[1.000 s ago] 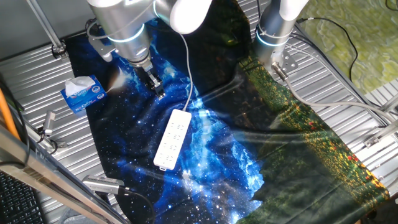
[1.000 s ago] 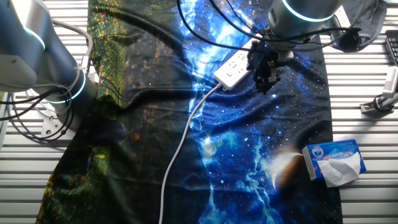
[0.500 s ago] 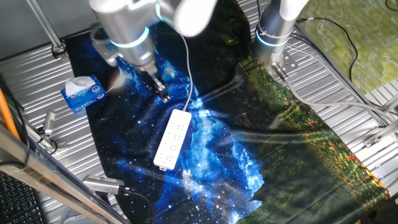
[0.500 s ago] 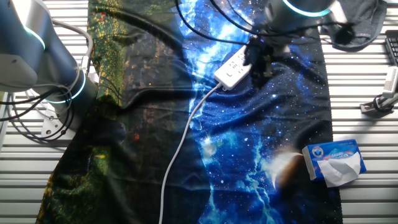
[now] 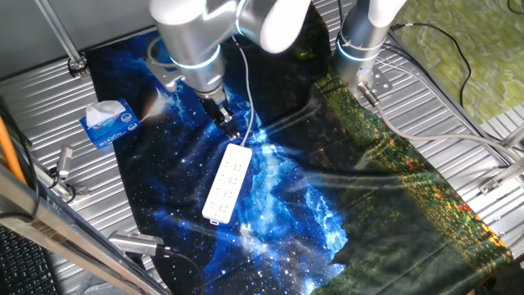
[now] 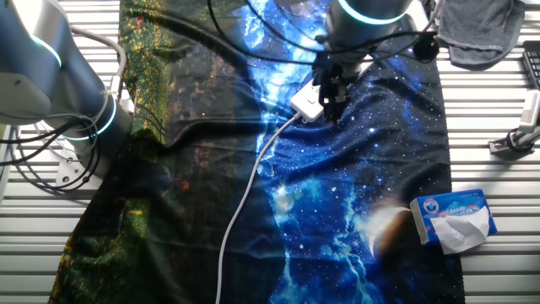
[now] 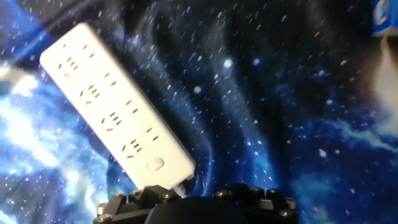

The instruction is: Turn on the power strip by pressing the button

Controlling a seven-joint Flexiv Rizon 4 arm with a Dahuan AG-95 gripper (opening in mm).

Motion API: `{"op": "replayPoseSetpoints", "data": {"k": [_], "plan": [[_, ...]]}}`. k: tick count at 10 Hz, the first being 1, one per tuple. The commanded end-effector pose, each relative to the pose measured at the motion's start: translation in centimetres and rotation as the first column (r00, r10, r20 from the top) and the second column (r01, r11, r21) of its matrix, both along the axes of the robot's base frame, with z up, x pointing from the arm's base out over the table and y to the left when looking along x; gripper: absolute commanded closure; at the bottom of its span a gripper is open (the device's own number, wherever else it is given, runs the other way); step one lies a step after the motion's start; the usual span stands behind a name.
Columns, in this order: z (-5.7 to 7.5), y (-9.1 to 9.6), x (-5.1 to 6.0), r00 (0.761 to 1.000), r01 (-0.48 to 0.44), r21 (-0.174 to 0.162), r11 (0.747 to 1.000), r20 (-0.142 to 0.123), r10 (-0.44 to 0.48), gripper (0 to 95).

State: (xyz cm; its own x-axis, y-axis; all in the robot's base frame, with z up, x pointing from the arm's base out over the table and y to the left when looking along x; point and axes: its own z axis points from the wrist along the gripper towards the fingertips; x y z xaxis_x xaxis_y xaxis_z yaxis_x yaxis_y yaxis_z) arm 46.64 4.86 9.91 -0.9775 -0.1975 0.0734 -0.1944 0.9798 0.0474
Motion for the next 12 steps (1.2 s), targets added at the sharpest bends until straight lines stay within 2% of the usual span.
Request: {"op": "replayPoseSetpoints", "data": {"k": [1, 4, 12], "plan": [[-1.1, 0.0, -0.1, 1.0, 0.003, -0.001, 1.0, 0.023, -0.003, 19.0], [-2.4, 0.1, -0.1, 0.999, 0.007, -0.003, 1.0, 0.035, -0.007, 19.0], [-4.0, 1.2, 0.6, 0.999, 0.022, -0.007, 1.0, 0.047, -0.021, 19.0]]}}
